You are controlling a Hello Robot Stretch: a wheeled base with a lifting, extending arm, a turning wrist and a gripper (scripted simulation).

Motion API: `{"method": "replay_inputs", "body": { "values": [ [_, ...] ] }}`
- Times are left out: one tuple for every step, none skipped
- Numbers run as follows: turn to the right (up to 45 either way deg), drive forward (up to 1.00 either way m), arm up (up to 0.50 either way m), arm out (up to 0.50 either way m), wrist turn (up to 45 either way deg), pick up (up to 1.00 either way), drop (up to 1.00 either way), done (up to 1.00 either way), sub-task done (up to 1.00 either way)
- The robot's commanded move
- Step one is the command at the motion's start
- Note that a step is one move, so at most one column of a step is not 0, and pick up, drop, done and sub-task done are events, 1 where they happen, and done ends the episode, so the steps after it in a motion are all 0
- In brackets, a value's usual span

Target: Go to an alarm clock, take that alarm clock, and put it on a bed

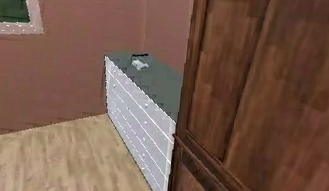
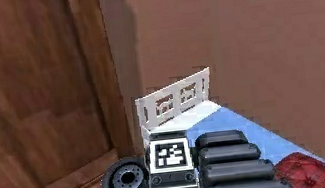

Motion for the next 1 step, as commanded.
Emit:
{"method": "replay_inputs", "body": {
  "values": [
    [45.0, 0.00, 0.00, 0.00, 0.0, 0.00, 0.00, 0.00, 0.00]
  ]
}}
